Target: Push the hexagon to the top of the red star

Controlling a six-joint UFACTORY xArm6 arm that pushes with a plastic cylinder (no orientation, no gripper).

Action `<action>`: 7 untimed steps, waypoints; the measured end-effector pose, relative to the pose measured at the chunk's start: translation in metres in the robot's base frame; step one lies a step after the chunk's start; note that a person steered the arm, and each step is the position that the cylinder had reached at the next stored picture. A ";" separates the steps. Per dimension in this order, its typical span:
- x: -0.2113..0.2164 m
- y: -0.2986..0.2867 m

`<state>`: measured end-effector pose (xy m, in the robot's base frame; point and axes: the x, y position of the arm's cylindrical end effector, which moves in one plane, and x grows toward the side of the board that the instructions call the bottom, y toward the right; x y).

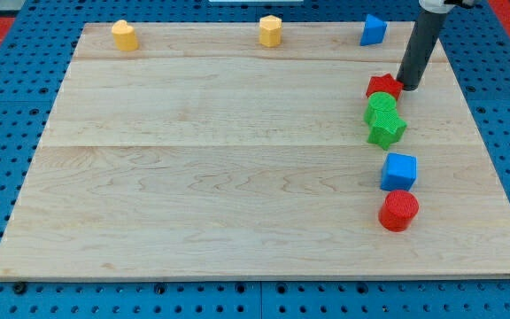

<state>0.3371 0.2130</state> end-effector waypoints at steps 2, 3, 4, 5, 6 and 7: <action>-0.005 -0.002; -0.029 -0.002; -0.079 -0.023; -0.069 -0.140; -0.071 -0.259; -0.116 -0.277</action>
<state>0.2215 -0.0645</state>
